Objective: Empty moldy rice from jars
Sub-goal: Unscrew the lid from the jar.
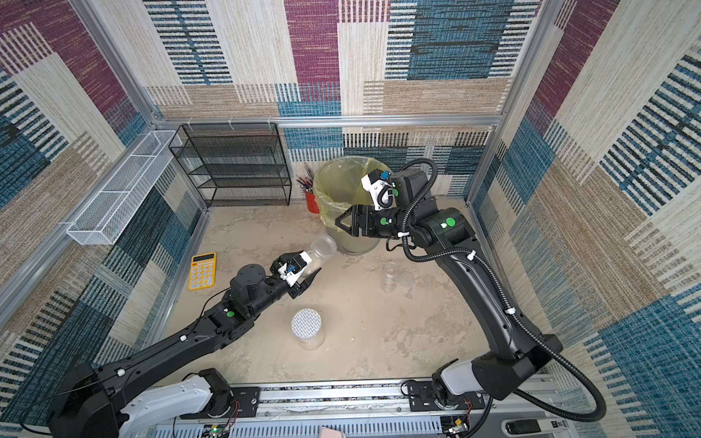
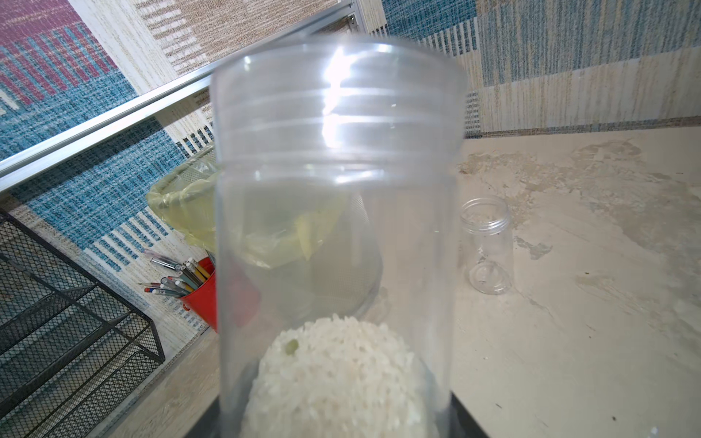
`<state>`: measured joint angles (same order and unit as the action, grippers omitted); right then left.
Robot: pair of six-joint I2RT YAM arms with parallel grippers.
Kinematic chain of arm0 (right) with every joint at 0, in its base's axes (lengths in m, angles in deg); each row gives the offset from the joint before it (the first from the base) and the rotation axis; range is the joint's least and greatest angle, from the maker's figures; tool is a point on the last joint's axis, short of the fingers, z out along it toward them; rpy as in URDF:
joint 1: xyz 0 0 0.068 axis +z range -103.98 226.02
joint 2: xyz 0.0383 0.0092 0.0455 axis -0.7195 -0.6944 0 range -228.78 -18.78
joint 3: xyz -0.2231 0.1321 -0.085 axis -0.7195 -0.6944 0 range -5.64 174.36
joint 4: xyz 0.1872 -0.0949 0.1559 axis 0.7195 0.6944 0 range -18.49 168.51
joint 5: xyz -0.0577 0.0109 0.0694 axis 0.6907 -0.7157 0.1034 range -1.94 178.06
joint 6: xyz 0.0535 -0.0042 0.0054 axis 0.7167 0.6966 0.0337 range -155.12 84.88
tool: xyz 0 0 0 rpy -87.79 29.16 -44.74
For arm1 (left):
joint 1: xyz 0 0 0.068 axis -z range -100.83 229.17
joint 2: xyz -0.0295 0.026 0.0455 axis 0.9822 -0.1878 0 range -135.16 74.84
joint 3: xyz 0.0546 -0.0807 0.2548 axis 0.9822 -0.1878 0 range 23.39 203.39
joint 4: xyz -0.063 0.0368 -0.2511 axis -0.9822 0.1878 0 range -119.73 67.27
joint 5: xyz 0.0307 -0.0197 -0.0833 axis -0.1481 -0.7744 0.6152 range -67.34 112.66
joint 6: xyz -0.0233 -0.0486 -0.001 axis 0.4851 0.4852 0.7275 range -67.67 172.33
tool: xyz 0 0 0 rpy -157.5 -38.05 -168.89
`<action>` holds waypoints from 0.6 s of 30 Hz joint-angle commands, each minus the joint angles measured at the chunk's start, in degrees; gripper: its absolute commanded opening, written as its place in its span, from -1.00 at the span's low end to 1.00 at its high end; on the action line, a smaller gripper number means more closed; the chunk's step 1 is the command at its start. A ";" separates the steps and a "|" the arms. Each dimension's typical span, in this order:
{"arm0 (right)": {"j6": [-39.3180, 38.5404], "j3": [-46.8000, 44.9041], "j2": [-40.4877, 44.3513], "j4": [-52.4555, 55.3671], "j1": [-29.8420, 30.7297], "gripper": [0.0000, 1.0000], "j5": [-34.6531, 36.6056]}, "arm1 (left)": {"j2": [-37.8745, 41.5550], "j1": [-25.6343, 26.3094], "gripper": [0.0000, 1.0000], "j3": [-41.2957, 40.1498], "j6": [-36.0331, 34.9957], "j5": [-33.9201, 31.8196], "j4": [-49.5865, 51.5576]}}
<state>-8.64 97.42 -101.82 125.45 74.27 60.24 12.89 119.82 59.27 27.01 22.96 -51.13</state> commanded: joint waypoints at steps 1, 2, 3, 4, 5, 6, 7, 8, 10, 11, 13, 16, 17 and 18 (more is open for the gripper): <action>1.50 2.62 -3.26 4.13 0.76 0.59 1.18 | -0.57 0.05 -1.00 0.75 -1.44 -0.46 -4.61; 1.03 3.39 -4.61 5.10 1.28 0.59 1.26 | -0.88 0.05 -1.00 0.92 -1.56 -0.47 -4.61; 0.71 4.18 -5.65 6.04 1.81 0.60 1.79 | -1.20 0.13 -1.00 1.10 -1.66 -0.53 -4.67; 0.32 4.62 -6.42 6.42 2.55 0.60 2.37 | -1.53 0.14 -1.00 1.25 -1.90 -0.65 -4.56; 0.08 5.14 -7.19 6.79 3.13 0.61 2.49 | -1.82 0.22 -1.00 1.38 -2.08 -0.64 -4.55; 0.02 5.74 -7.90 7.27 3.58 0.61 2.65 | -2.06 0.22 -1.00 1.54 -2.17 -0.72 -4.53; -0.18 6.37 -8.54 7.92 4.27 0.61 3.23 | -2.35 0.31 -1.00 1.73 -2.34 -0.78 -4.46; -0.37 6.82 -9.15 8.62 4.96 0.62 3.74 | -2.58 0.36 -1.00 1.89 -2.52 -0.97 -4.30; -1.04 7.22 -9.90 9.72 5.96 0.67 4.28 | -2.88 0.42 -1.00 2.17 -2.90 -1.06 -3.80; -1.38 7.74 -10.46 10.72 6.40 0.68 5.40 | -2.93 0.49 -1.00 2.26 -3.14 -1.03 -3.57; -1.52 7.40 -10.84 10.89 6.81 0.70 5.93 | -3.06 0.55 -1.00 2.18 -3.18 -1.22 -3.70; -1.16 6.37 -10.94 10.01 7.08 0.71 5.93 | -3.23 0.58 -1.00 2.18 -3.08 -1.26 -3.82; -1.25 6.55 -11.19 10.41 7.17 0.72 6.13 | -3.25 0.58 -1.00 2.26 -3.07 -1.18 -3.74; -1.34 6.74 -11.42 10.66 7.17 0.72 6.45 | -3.34 0.58 -1.00 2.31 -3.14 -1.24 -3.65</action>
<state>-9.55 104.00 -112.88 135.76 81.28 65.18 9.68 120.45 60.93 24.94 22.41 -51.94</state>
